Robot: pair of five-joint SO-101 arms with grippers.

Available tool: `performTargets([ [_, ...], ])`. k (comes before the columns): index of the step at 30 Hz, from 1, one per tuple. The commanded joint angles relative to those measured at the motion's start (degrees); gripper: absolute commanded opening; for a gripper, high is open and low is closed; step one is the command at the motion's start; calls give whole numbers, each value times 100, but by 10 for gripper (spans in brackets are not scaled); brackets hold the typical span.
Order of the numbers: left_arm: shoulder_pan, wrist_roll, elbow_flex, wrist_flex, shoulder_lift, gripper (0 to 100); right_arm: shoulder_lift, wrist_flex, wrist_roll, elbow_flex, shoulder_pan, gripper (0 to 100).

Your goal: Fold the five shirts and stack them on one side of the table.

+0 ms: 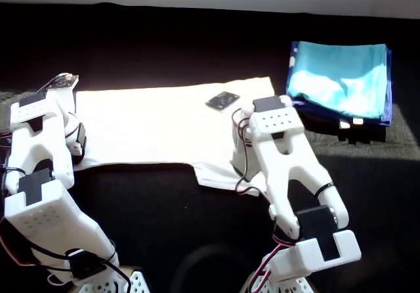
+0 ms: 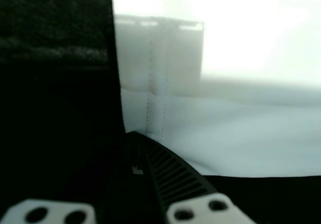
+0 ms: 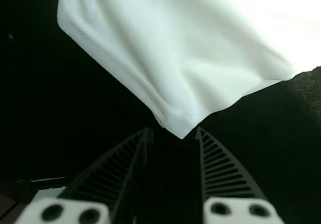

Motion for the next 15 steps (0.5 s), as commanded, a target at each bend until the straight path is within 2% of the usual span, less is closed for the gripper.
performTargets([
  [1, 31, 18, 13, -185, 31, 9, -277, 92, 62, -259, -514, 142],
  [5, 31, 18, 13, -185, 31, 9, 119, -242, 35, 57, -1068, 146],
  [9, 31, 18, 13, -185, 31, 9, 681, -857, 35, 127, -1059, 166],
  [12, 31, 18, 13, -185, 31, 9, 1077, -971, 35, 119, -1033, 213],
  [15, 31, 18, 13, -185, 31, 9, 1262, -963, 35, 119, -1051, 214],
])
